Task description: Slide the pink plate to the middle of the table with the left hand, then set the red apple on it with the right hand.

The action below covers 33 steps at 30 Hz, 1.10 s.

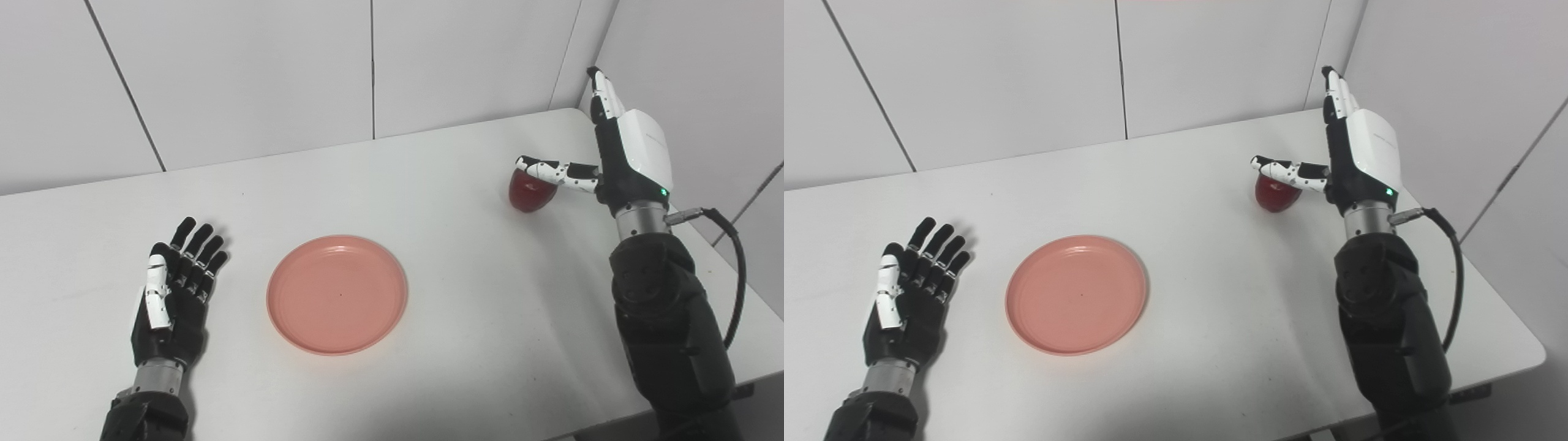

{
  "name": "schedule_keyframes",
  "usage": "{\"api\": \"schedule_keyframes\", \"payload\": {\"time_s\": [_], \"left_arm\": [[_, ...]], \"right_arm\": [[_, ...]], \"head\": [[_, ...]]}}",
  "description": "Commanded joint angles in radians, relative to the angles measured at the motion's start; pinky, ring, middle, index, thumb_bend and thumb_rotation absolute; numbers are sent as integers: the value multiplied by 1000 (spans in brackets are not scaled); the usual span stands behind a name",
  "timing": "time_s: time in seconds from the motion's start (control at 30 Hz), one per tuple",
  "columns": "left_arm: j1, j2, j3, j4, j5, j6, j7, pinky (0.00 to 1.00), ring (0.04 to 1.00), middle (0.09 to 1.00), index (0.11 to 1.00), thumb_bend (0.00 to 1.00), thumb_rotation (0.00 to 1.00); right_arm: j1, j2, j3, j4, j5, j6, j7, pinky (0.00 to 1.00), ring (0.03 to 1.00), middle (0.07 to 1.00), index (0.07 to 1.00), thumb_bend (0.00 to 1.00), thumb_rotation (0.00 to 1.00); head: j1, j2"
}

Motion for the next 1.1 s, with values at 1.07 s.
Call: {"api": "schedule_keyframes", "payload": {"time_s": [1.07], "left_arm": [[5,10,16,6,-7,20,10,891,877,886,881,359,1000]], "right_arm": [[-76,-38,53,221,50,2,-11,809,924,980,996,1000,458]], "head": [[2,15]]}}
